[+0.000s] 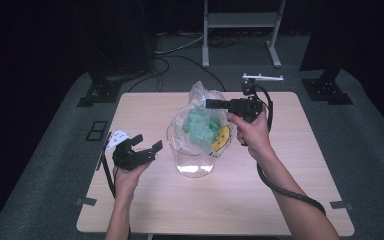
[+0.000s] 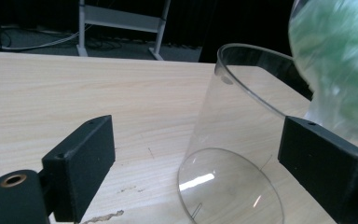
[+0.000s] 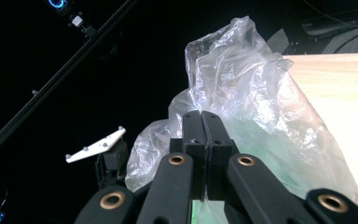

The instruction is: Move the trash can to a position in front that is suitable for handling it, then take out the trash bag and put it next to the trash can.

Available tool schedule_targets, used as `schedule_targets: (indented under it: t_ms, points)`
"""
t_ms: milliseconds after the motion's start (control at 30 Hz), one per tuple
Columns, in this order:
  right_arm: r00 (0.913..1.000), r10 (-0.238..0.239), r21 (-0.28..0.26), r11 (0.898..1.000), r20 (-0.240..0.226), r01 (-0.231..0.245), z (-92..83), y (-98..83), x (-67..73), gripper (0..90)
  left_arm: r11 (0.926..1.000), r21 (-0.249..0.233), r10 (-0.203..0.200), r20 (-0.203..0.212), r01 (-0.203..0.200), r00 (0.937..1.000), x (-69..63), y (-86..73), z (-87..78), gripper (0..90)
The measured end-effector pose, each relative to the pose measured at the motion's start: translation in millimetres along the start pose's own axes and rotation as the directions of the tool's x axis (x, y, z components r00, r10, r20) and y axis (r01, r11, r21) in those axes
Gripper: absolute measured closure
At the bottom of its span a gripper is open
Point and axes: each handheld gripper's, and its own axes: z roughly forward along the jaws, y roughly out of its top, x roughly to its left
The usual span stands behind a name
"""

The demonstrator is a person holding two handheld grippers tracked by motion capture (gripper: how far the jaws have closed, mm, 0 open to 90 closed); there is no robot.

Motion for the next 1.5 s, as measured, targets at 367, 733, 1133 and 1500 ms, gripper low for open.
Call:
schedule_targets:
  t_ms: [367,733,1133,1500]
  points:
    - [1.0000,-0.009,-0.026,1.000,0.000,0.009,-14.1,11.4,4.8,90.0,0.9999,0.006,0.011,-0.023,-0.011,0.9997,2.9,-2.0,-2.4,8.1]
    - [0.9999,0.009,-0.053,0.999,0.012,-0.008,-32.1,15.4,-3.3,90.0,0.9997,0.024,0.010,-0.034,-0.009,0.9994,6.4,-6.4,0.7,8.1]
    - [0.9993,0.029,-0.092,0.995,0.022,-0.027,-49.1,23.3,-7.6,90.0,0.9998,0.015,0.015,-0.028,-0.014,0.9995,6.2,-4.5,-0.8,8.1]
    - [0.9984,0.036,-0.125,0.992,0.044,-0.030,-65.6,29.6,-10.7,90.0,0.9998,0.020,0.009,-0.021,-0.009,0.9997,4.2,-6.2,1.8,8.1]
